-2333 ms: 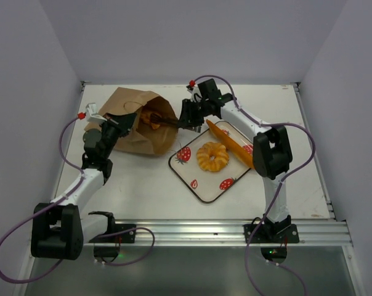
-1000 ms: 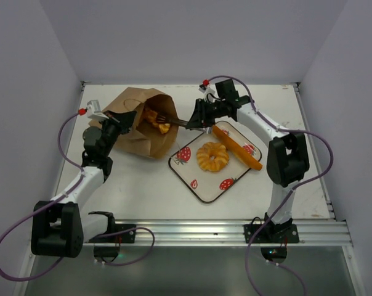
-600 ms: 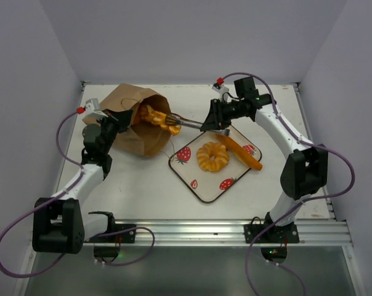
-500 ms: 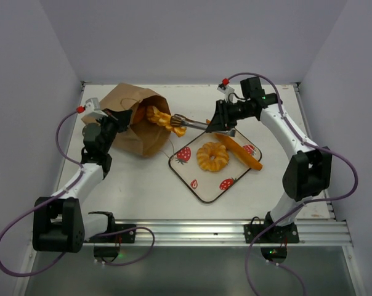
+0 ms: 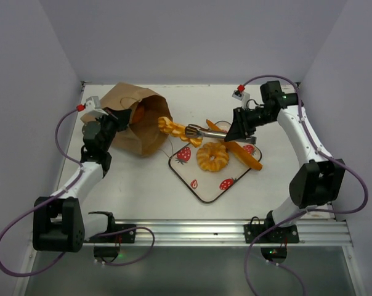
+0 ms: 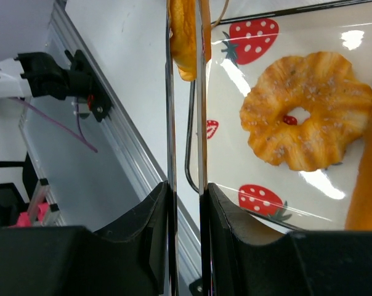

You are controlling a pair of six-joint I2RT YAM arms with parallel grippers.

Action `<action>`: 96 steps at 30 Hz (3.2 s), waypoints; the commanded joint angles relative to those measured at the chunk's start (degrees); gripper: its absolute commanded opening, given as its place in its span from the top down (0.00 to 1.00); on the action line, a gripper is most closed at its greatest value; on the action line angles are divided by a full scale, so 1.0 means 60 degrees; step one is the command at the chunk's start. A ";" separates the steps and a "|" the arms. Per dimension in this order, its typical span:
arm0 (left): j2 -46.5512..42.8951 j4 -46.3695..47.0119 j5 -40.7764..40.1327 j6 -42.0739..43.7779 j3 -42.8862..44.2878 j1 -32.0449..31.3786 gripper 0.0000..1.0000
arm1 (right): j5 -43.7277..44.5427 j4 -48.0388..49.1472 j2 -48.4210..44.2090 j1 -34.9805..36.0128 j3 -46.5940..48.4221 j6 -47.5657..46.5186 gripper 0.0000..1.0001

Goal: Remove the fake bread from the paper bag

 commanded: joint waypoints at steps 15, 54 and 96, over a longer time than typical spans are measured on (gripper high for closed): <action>-0.1189 -0.0807 0.0136 0.1086 0.0284 0.0213 1.00 | 0.0187 -0.4500 -0.2277 -0.1317 -0.1285 -0.6280 1.00; -0.2010 -0.1204 0.0590 0.1336 -0.0096 0.0213 1.00 | 0.2956 -0.4500 -0.3274 -0.1317 -0.3967 -0.6883 0.71; -0.2229 -0.1511 0.1425 0.1218 0.0124 0.0213 1.00 | 0.1198 -0.1148 -0.1254 0.2047 -0.0774 -0.3123 0.58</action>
